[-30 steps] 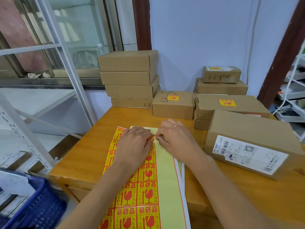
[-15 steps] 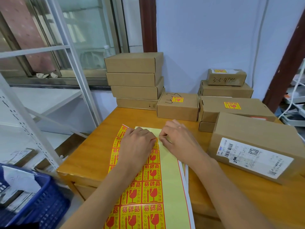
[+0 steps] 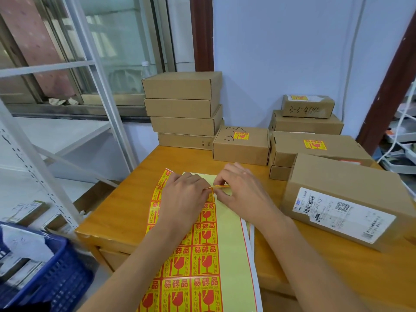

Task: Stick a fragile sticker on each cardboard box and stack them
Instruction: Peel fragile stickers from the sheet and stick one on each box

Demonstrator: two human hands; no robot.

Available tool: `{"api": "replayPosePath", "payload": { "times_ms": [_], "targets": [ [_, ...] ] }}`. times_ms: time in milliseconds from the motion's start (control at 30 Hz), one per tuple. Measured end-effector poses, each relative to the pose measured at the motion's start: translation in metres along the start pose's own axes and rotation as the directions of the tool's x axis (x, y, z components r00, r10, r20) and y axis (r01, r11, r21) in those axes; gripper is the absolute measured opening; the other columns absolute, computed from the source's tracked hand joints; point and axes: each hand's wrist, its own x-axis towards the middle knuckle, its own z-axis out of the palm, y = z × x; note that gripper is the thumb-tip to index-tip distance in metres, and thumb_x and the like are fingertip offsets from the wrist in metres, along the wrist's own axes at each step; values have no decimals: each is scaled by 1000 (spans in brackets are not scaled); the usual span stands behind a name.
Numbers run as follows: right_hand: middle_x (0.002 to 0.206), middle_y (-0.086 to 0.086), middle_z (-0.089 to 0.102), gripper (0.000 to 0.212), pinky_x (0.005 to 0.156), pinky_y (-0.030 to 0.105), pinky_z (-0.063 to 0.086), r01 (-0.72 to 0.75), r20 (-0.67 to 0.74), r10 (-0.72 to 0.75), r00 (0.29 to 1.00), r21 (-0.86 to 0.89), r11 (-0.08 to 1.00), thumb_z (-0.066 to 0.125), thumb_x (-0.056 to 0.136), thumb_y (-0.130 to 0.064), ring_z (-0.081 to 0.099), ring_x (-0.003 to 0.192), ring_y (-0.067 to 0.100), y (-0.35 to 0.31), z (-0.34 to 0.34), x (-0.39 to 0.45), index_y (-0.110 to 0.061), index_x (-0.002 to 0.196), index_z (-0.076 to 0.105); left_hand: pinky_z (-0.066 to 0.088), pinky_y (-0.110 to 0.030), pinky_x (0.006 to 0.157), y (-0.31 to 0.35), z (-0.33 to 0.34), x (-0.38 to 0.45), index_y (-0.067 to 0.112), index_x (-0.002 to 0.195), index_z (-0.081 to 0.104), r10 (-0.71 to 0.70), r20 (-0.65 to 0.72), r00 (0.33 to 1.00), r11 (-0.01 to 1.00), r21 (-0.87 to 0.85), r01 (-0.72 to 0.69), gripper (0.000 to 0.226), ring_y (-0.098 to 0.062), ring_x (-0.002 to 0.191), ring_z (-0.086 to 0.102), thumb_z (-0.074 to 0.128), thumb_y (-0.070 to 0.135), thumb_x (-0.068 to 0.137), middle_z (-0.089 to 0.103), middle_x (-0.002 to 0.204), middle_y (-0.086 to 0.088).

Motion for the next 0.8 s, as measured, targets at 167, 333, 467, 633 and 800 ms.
{"api": "replayPosePath", "payload": {
  "times_ms": [167, 333, 467, 633, 800],
  "targets": [
    [94, -15, 57, 7, 81, 35, 47, -2, -42, 2, 999, -12, 1000, 68, 96, -35, 47, 94, 8, 0, -2, -2, -28, 93, 67, 46, -38, 80, 0, -1, 1, 26, 88, 78, 0, 28, 1000, 1000, 7, 0, 11, -15, 86, 64, 71, 33, 93, 74, 86, 11],
    [89, -16, 58, 13, 75, 30, 38, -119, -20, 119, 993, -3, 993, 65, 95, -40, 47, 91, 5, -3, -1, -3, -31, 87, 71, 49, -36, 84, 2, -2, 1, 27, 99, 78, -36, 54, 998, 999, -3, 36, 15, -15, 93, 68, 78, 35, 86, 76, 95, 9],
    [88, -15, 62, 15, 67, 33, 49, -291, 4, 291, 957, 91, 953, 64, 92, -40, 55, 87, 6, -2, 4, -1, -33, 81, 72, 52, -37, 82, 5, -5, 0, 27, 103, 74, -69, 85, 994, 997, -13, 71, 27, -17, 95, 69, 83, 38, 81, 75, 99, 7],
    [84, -16, 67, 18, 66, 33, 54, -440, 14, 444, 896, 171, 882, 69, 90, -38, 62, 80, 7, 2, 6, 2, -32, 74, 74, 50, -29, 68, 10, -13, 0, 34, 114, 71, -136, 130, 982, 991, 12, 135, 32, -13, 101, 66, 70, 52, 89, 72, 107, 12],
    [73, -15, 72, 21, 68, 37, 61, -513, -5, 547, 837, 341, 788, 68, 88, -26, 68, 73, 10, 9, 5, 7, -23, 68, 76, 49, -25, 67, 11, -12, 0, 39, 124, 70, -106, 178, 978, 994, 7, 107, 36, -6, 109, 64, 58, 57, 95, 72, 119, 17]
  ]
}}
